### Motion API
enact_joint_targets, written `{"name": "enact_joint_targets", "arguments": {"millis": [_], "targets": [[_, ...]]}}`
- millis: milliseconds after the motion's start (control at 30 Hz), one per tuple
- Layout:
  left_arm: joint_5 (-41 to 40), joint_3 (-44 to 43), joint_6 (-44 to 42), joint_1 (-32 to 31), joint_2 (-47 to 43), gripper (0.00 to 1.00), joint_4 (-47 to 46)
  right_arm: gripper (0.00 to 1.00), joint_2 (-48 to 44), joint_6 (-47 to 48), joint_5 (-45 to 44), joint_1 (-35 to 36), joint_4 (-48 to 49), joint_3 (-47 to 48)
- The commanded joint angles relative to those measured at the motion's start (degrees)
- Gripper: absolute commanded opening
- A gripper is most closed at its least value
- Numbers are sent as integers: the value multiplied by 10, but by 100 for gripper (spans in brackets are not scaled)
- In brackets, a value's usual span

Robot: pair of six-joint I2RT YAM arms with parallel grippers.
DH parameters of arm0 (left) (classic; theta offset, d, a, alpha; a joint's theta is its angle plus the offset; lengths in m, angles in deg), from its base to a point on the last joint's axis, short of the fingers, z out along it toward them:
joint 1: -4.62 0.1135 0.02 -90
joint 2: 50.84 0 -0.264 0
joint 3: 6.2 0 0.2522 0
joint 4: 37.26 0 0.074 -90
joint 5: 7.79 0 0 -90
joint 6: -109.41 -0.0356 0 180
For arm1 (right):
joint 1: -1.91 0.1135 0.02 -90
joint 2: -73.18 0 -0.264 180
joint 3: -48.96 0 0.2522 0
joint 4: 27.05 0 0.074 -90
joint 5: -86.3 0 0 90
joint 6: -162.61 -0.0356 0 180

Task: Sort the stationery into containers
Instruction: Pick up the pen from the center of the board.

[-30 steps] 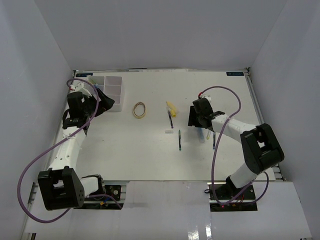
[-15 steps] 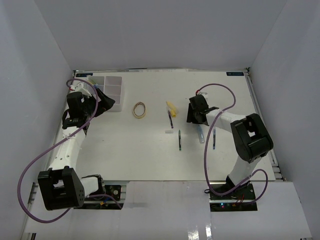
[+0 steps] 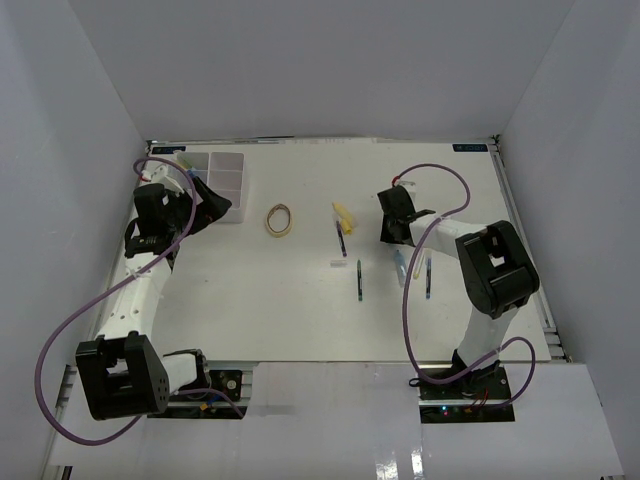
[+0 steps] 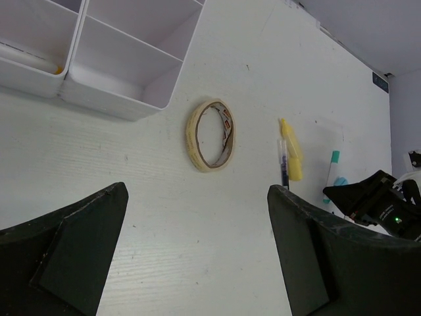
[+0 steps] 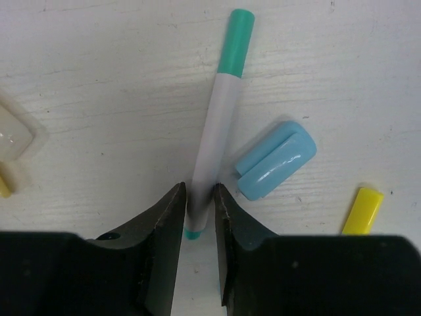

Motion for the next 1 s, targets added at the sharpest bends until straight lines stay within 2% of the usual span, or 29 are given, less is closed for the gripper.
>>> {"name": "enact_joint_targets", "arguments": {"millis": [0, 133, 300, 433, 467, 600, 633, 733, 833, 967], "targets": [[15, 3, 5, 3, -1, 98, -3, 30, 14, -6, -2, -3, 14, 13], [43, 6, 12, -3, 3, 98, -15, 8, -5, 14, 42, -2, 25, 8], [128, 3, 46, -22, 0, 98, -3, 8, -55, 90, 76, 32, 43, -2], [175, -11, 90, -53, -18, 98, 2, 8, -161, 145, 128, 86, 108, -63], [175, -14, 100, -80, -24, 98, 2, 8, -179, 151, 142, 108, 132, -73], [120, -36, 141, -183, -44, 98, -4, 9, -270, 168, 201, 161, 181, -111], [109, -40, 147, -196, -44, 98, -5, 10, -282, 171, 247, 173, 197, -131], [67, -57, 167, -242, -38, 98, -8, 11, -330, 171, 312, 189, 260, -159], [11, -70, 183, -291, -32, 98, -8, 12, -355, 169, 337, 202, 273, -169], [-47, -83, 202, -356, -20, 91, -12, 13, -374, 168, 345, 209, 286, -189]]}}
